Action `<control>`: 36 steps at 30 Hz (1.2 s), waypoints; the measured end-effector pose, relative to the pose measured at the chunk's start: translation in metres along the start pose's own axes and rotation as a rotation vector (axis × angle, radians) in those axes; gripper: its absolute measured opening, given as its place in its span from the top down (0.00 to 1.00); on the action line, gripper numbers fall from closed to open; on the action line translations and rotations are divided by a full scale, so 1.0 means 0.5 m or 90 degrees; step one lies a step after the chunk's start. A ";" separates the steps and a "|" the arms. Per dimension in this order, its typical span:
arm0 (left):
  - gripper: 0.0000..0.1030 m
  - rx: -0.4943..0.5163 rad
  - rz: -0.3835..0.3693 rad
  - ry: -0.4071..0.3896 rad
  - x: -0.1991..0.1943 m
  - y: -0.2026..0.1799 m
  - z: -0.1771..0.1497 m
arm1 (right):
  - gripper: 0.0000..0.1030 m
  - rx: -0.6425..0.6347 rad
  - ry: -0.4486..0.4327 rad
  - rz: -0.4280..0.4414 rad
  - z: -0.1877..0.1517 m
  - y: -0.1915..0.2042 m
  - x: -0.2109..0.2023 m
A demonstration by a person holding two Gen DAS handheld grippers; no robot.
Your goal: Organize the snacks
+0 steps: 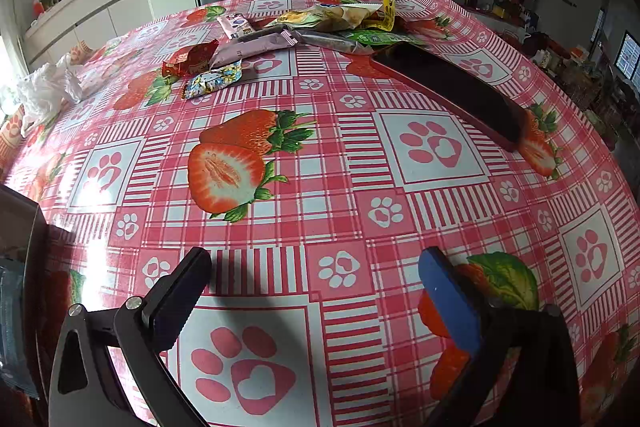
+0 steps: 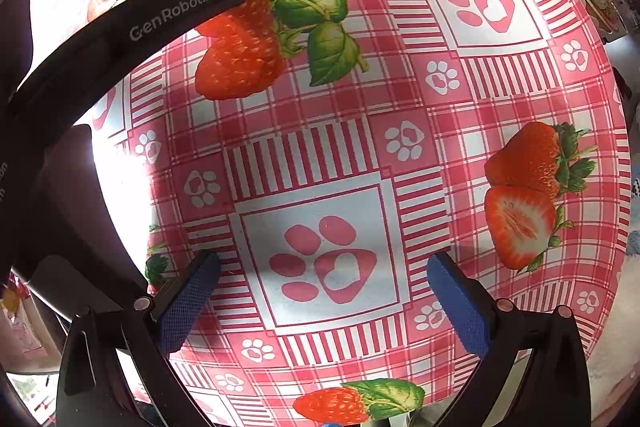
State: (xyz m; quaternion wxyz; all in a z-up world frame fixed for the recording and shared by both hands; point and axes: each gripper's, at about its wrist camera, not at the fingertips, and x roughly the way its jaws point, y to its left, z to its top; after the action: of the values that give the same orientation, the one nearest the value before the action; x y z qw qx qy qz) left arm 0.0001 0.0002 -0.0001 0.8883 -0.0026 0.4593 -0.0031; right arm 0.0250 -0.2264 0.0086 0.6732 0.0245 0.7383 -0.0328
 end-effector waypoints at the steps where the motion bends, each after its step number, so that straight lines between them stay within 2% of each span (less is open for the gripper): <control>1: 0.00 0.000 0.000 0.000 0.000 0.000 0.000 | 0.00 0.001 -0.001 0.000 0.014 0.004 -0.001; 2: 0.00 0.000 0.000 0.000 0.000 0.000 0.000 | 0.00 0.002 -0.006 0.000 -0.006 0.001 0.003; 13: 0.00 0.000 0.000 0.000 -0.002 -0.003 0.000 | 0.00 0.003 -0.006 0.000 -0.004 0.022 0.002; 19: 0.00 0.001 0.000 0.000 0.000 -0.002 0.000 | 0.00 -0.008 -0.043 0.004 -0.107 -0.014 0.014; 22: 0.00 0.000 0.000 0.000 0.000 -0.001 0.000 | 0.00 -0.007 -0.042 0.004 -0.089 -0.011 0.021; 26: 0.00 0.000 0.000 0.000 0.000 -0.002 0.000 | 0.00 -0.010 -0.053 0.007 -0.120 -0.014 -0.003; 36: 0.00 0.000 0.000 0.000 0.000 -0.002 0.000 | 0.00 -0.015 -0.052 0.006 -0.116 -0.011 0.000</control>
State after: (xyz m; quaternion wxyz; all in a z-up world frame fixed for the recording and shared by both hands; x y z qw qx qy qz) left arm 0.0000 -0.0006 -0.0001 0.8883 -0.0024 0.4592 -0.0033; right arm -0.0331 -0.2271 0.0142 0.7030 0.0185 0.7106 -0.0219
